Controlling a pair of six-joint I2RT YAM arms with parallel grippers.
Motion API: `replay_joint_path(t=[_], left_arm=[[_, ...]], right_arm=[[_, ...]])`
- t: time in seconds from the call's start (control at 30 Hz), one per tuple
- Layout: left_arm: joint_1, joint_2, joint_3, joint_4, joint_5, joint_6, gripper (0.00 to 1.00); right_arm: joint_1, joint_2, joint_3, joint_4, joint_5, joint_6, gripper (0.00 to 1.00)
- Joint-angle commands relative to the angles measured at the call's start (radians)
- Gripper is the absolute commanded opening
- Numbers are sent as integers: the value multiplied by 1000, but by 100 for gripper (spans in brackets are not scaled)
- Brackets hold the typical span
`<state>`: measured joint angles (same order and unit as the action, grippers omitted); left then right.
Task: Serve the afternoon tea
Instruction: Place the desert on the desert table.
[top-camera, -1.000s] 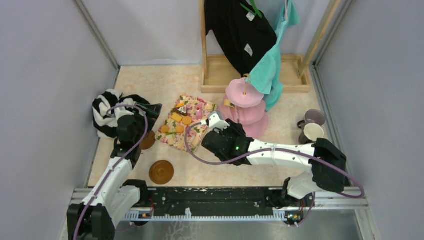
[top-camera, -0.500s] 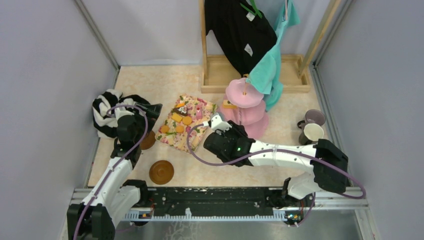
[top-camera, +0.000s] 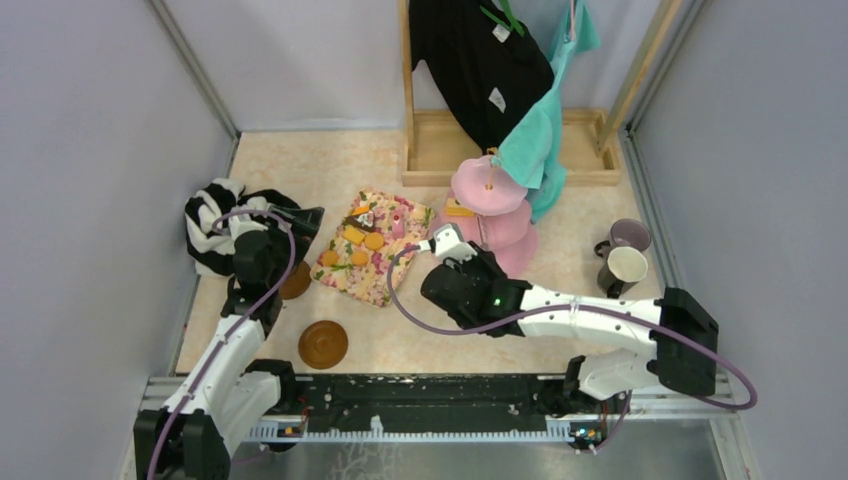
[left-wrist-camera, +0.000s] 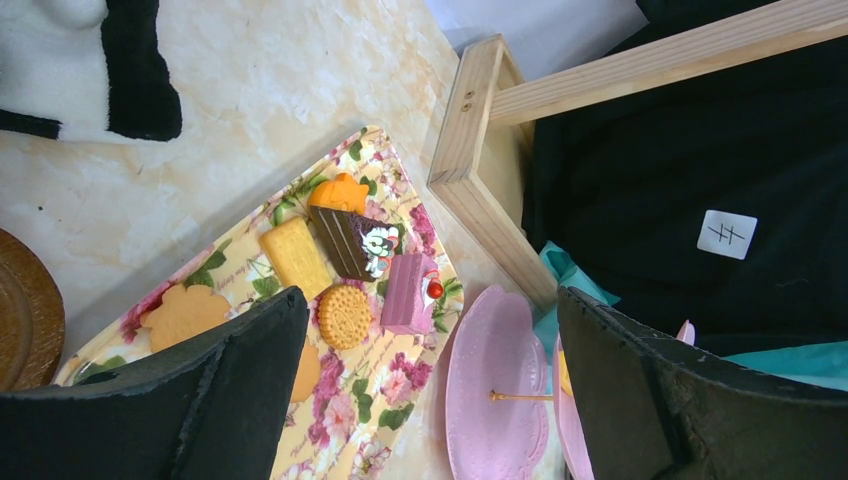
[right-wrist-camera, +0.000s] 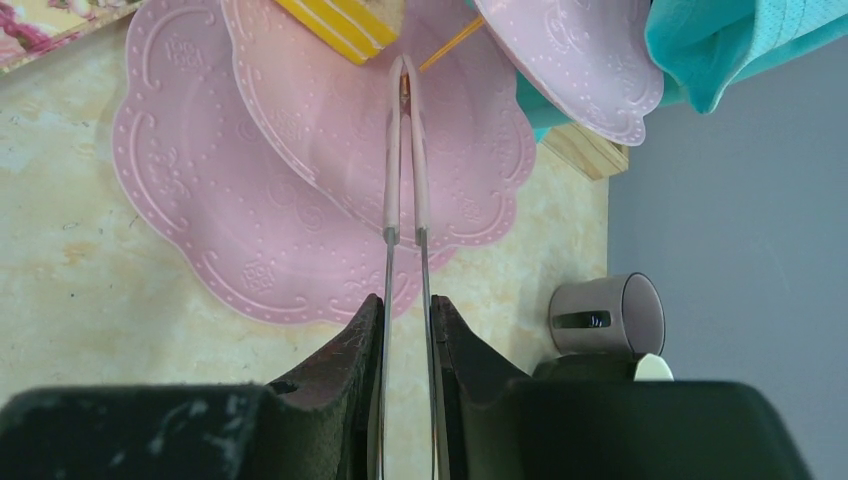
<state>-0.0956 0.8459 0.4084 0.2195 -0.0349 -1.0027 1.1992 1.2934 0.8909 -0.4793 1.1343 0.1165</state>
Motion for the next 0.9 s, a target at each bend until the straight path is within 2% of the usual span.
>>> replay_joint_path(t=[0.0, 0.53, 0.87], left_arm=[[-2, -16, 18, 2, -9, -2, 99], [-1, -2, 22, 13, -6, 0, 99], [-1, 17, 27, 30, -1, 16, 99]], right_arm=[[-7, -42, 13, 30, 21, 15, 10], [19, -133, 16, -68, -144, 73, 9], [64, -156, 27, -116, -163, 112, 7]])
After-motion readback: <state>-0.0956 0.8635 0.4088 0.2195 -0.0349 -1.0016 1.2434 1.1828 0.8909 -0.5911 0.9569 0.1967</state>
